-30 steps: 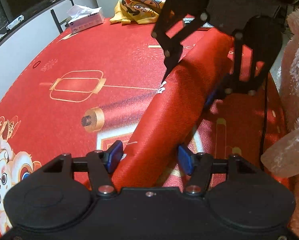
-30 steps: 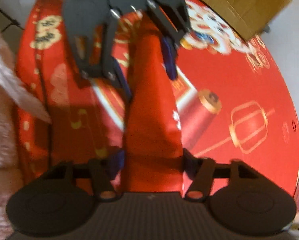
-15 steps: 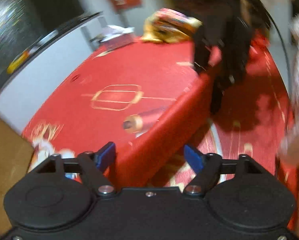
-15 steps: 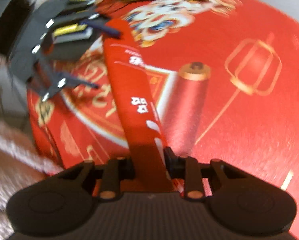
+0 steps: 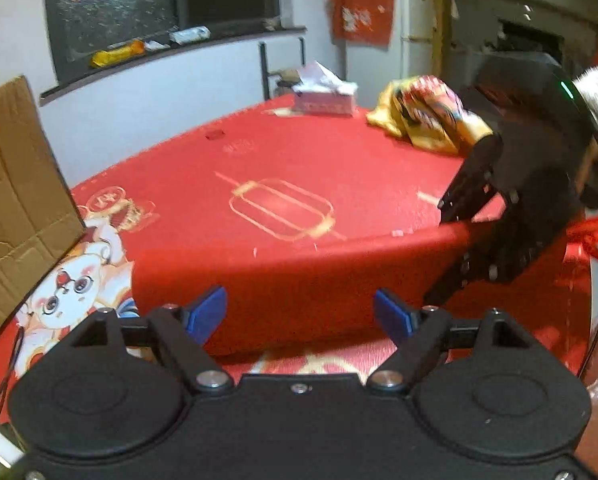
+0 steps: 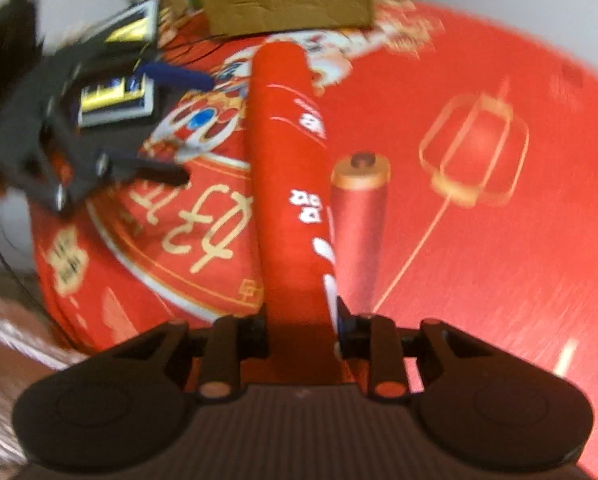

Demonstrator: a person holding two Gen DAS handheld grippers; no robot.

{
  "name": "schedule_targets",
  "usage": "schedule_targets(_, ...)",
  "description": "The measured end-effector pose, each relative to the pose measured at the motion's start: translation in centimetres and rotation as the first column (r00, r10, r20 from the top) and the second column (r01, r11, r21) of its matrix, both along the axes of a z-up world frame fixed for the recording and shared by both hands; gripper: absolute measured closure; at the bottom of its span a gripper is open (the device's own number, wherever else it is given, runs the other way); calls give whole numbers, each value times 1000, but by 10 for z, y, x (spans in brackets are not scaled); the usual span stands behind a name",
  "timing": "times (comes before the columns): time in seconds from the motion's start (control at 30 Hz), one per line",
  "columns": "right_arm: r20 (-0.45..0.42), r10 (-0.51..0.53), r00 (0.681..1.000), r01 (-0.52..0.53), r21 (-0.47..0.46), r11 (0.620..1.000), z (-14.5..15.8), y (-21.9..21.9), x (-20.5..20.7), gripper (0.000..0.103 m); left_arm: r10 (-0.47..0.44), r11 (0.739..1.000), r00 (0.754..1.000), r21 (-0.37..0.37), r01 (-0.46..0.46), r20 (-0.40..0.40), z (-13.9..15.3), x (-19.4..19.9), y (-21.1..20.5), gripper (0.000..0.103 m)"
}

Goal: Fold shopping bag

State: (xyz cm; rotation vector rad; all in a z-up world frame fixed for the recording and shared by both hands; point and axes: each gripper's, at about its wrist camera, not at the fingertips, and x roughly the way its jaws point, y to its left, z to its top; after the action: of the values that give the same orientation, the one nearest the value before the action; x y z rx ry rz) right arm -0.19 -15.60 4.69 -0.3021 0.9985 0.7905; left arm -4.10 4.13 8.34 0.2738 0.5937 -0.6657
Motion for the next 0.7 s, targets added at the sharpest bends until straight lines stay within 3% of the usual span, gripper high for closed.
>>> schedule_targets(0.07, 123, 113, 986, -100, -111, 989, 2, 13, -13, 77, -23, 999, 1000, -23, 23, 0, 9, -3, 1, 21)
schedule_targets(0.13, 244, 286, 927, -224, -254, 941, 4, 28, -34, 77, -79, 997, 997, -14, 79, -18, 16, 0, 0, 21)
schedule_targets(0.17, 298, 397, 868, -297, -329, 896, 1, 34, -48, 77, -105, 994, 994, 2, 105, -21, 17, 2, -2, 20)
schedule_targets(0.27, 387, 665, 639, -442, -524, 728, -11, 43, -86, 77, -168, 982, 982, 71, 175, -88, 9, 12, -11, 15)
schedule_targets(0.3, 388, 717, 579, -465, -565, 682, -17, 44, -94, 77, -184, 976, 973, 87, 198, -141, 3, 16, -15, 15)
schedule_targets(0.33, 381, 737, 558, -472, -585, 660, -22, 44, -96, 77, -200, 970, 960, 100, 222, -196, -4, 19, -18, 15)
schedule_targets(0.37, 374, 755, 538, -478, -603, 639, -27, 45, -99, 77, -209, 965, 947, 105, 240, -245, -11, 19, -21, 16)
schedule_targets(0.4, 372, 756, 539, -475, -606, 638, -30, 45, -98, 76, -208, 965, 939, 100, 242, -273, -15, 20, -22, 16)
schedule_targets(0.5, 400, 737, 546, -444, -608, 658, -32, 43, -97, 73, -179, 978, 919, 34, 204, -350, -22, 25, -17, 17)
schedule_targets(0.57, 427, 717, 551, -402, -617, 677, -31, 41, -97, 53, -175, 981, 905, 7, 192, -387, -26, 27, -14, 16)
schedule_targets(0.7, 465, 668, 581, -330, -616, 715, -16, 33, -97, 45, -164, 982, 912, 27, 187, -376, -30, 22, -17, 14)
